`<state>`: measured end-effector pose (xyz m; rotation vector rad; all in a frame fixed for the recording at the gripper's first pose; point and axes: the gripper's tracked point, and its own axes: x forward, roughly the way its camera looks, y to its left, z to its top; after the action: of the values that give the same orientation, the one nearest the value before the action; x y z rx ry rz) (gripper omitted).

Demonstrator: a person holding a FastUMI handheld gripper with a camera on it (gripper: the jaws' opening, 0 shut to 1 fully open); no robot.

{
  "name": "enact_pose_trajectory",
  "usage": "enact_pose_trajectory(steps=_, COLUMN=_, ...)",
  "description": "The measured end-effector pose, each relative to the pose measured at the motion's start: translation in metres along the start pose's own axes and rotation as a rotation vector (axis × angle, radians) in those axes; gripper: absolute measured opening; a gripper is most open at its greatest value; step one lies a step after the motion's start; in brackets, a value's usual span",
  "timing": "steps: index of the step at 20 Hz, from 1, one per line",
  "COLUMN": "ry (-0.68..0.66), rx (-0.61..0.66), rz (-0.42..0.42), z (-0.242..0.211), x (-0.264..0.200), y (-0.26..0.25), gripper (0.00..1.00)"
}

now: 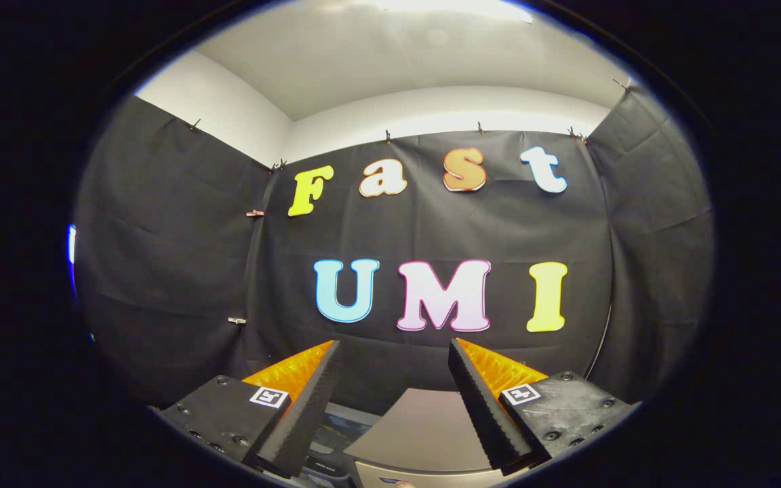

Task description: Put the clothes into the washing machine and then close the washing machine lid.

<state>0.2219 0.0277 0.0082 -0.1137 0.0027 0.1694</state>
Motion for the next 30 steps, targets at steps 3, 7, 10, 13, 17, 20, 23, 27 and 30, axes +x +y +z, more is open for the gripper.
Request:
enact_pose_trajectory(steps=3, ry=-0.048, rx=-0.011, rz=-0.017, z=0.019, x=-0.035, y=-0.018, gripper=1.00)
enact_pose_trajectory(steps=7, ry=-0.103, rx=-0.014, rz=-0.052, z=0.037, x=-0.067, y=-0.047, gripper=0.99)
enact_pose_trajectory(steps=10, ry=-0.112, rx=-0.030, rz=-0.078, z=0.043, x=-0.083, y=-0.063, gripper=0.99)
enact_pose_trajectory(steps=13, ry=-0.117, rx=-0.040, rz=-0.100, z=0.047, x=-0.093, y=-0.075, gripper=0.99)
enact_pose_trajectory(steps=17, ry=-0.110, rx=-0.046, rz=-0.118, z=0.043, x=-0.091, y=-0.078, gripper=0.99)
enact_pose_trajectory(steps=20, ry=-0.108, rx=-0.052, rz=-0.131, z=0.043, x=-0.095, y=-0.080, gripper=0.99)
enact_pose_trajectory(steps=23, ry=-0.112, rx=-0.052, rz=-0.136, z=0.044, x=-0.096, y=-0.079, gripper=0.99)
enact_pose_trajectory(steps=27, ry=-0.120, rx=-0.047, rz=-0.138, z=0.044, x=-0.098, y=-0.079, gripper=0.99)
enact_pose_trajectory(steps=30, ry=-0.119, rx=-0.053, rz=-0.134, z=0.045, x=-0.099, y=-0.080, gripper=0.99)
